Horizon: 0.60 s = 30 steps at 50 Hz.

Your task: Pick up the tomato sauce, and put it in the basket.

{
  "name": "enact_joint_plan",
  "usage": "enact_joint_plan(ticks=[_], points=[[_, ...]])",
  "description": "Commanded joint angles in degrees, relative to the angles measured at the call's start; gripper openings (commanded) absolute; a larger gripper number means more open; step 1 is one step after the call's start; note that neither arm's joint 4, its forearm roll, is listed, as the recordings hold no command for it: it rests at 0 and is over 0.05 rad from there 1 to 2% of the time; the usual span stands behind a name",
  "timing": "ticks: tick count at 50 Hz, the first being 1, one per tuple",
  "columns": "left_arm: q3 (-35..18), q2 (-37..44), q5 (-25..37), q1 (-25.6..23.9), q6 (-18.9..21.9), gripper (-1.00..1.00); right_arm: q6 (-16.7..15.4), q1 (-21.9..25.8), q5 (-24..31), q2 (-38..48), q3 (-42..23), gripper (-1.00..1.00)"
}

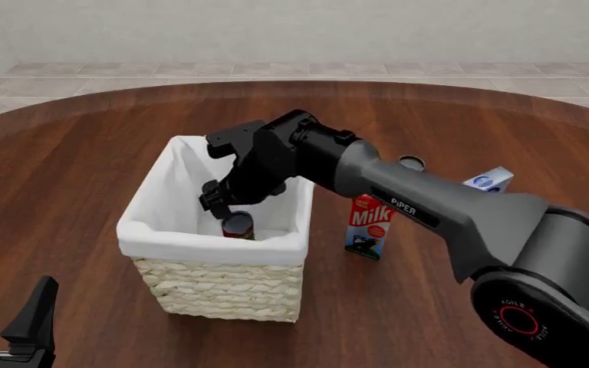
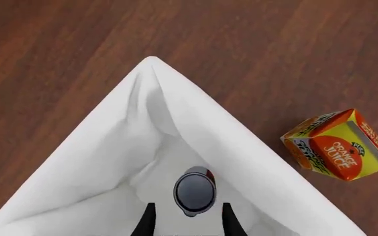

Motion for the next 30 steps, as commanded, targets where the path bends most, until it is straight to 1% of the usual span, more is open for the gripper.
enact_joint_plan(ticks=[1,21,30], points=[[-0.1,0.2,-0.1,0.1,0.1,1.0,0.1,-0.2,-0.3,-2.7,1.1,1.0],[-0.1,0.2,-0.1,0.2,0.0,1.0,0.2,1.0,-1.0,-12.2,6.6,1.0],[-0.1,-0.1,0.2,0.2,0.0,1.0,1.1,2.1,-0.9,-17.3,9.3,1.0]])
